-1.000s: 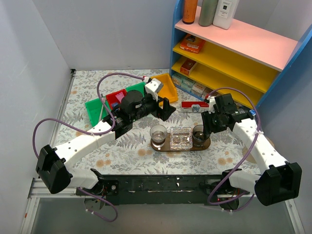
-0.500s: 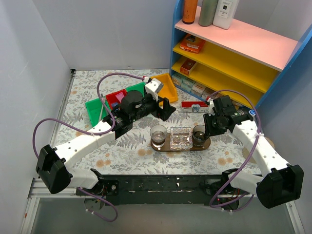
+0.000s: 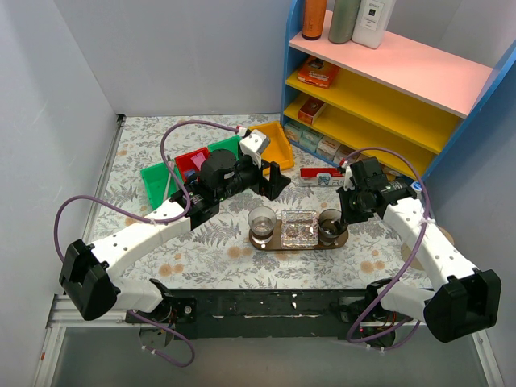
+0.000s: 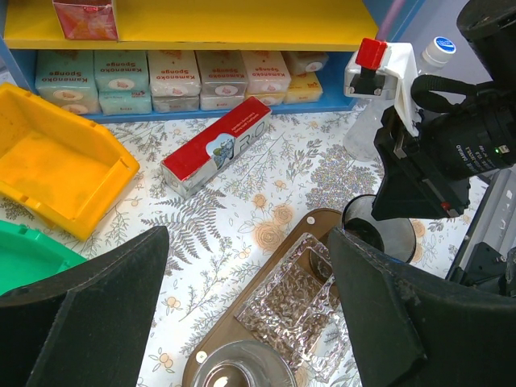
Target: Prepare toiletry sets of a toothbrush and toothpaste on the tray
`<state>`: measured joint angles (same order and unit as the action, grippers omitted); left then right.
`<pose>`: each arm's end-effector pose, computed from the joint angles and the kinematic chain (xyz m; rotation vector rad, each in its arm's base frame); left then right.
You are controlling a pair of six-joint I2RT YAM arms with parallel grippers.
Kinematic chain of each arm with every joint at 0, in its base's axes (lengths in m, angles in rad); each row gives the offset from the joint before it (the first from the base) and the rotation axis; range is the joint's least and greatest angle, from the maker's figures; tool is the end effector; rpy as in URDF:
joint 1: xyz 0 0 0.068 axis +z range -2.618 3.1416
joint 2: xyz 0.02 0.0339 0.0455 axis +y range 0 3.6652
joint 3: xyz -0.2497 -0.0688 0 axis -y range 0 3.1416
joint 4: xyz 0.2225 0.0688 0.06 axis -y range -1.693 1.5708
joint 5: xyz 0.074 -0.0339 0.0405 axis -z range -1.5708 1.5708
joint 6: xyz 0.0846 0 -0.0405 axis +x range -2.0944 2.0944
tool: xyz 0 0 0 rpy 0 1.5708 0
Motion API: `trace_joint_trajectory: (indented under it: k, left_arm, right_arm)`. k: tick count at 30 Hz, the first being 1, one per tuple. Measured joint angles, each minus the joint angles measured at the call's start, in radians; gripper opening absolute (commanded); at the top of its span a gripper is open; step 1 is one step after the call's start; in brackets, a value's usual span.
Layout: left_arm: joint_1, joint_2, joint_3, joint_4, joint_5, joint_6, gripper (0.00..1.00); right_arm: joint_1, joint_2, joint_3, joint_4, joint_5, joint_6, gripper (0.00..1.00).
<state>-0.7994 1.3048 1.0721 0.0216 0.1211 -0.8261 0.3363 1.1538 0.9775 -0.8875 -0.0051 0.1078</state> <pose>0.2291 -0.2503 0.3284 0.0701 1.9673 -1.2362 0.2127 0.0748 0.2232 -0.3031 2.6263 0.1574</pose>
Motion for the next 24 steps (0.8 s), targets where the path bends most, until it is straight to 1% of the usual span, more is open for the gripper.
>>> trace_joint_trajectory:
  k: [9,11,12,13,15,16,18,19,24]
  left_arm:
    - [0.000,0.006,0.000,0.000,0.000,0.000,0.80]
    - [0.000,0.011,0.000,0.000,0.000,0.000,0.81]
    - [0.000,0.012,0.000,0.000,0.000,0.000,0.81]
    - [0.000,0.014,0.000,0.000,0.000,0.000,0.81]
    - [0.000,0.014,0.000,-0.001,0.000,0.000,0.81]
    - [0.000,0.014,0.000,0.000,0.000,0.000,0.81]
    - [0.000,0.014,0.000,0.000,0.000,0.001,0.81]
    - [0.000,0.014,0.000,0.000,0.000,0.001,0.82]
    - [0.000,0.014,-0.002,0.000,-0.001,0.003,0.84]
  right_arm:
    - [0.000,0.009,0.003,0.013,0.000,0.002,0.14]
    - [0.000,0.012,0.005,0.014,0.000,0.001,0.17]
    - [0.000,0.013,0.006,0.013,0.001,0.001,0.19]
    - [0.000,0.014,0.007,0.014,0.003,0.002,0.23]
    - [0.000,0.016,0.008,0.014,0.014,0.001,0.28]
    - [0.000,0.018,0.008,0.013,0.023,0.003,0.31]
    - [0.000,0.019,0.008,0.013,0.037,0.001,0.35]
    - [0.000,0.019,0.008,0.013,0.044,0.003,0.43]
    - [0.000,0.019,0.008,0.014,0.059,0.002,0.53]
